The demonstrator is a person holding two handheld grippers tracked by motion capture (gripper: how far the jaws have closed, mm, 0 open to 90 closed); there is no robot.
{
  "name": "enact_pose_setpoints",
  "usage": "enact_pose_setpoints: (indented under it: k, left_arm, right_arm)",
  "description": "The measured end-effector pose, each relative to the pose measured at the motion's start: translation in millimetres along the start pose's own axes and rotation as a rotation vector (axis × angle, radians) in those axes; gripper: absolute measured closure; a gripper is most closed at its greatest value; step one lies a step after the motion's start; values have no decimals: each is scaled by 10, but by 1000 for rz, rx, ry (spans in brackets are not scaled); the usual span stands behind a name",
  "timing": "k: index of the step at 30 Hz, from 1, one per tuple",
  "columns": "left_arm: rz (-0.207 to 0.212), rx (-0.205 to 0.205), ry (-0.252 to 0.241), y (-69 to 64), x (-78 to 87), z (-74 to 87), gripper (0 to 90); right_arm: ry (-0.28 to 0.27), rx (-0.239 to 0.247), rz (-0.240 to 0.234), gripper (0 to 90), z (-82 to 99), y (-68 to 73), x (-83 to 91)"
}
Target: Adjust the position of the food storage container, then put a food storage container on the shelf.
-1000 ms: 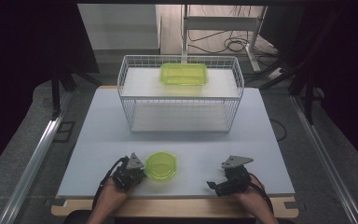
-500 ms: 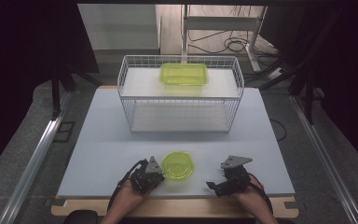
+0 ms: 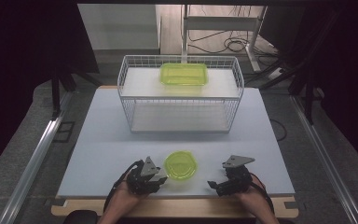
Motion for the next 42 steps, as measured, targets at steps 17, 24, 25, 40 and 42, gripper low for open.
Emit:
enact_pose_setpoints:
  k: [17,24,25,40,42]
  left_arm:
    - [-32,40,-25,74,322,246,137]
    - [6,89,-26,140,295,284,81]
    - [3,85,-26,142,290,287,72]
    - [-28,82,-82,236,281,326,29]
    - [-30,82,-80,241,280,328,29]
  right_arm:
    - [-11,5,-14,71,-1,24,-21]
    - [-41,-5,-26,69,-15,29,-10]
    - [-48,-11,-27,69,-16,27,-8]
    - [-66,-37,-53,36,-98,15,0]
    - [-75,-41,-61,28,-150,29,-2]
Point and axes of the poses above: each handheld gripper's, and its own axes: x roughly backward along the jaws, z roughly out of its underside, y roughly to its left, the point moved 3 cm from there along -x, roughly forward along the jaws, and after that the axes turned 12 degrees about x, right-handed, at the moved point
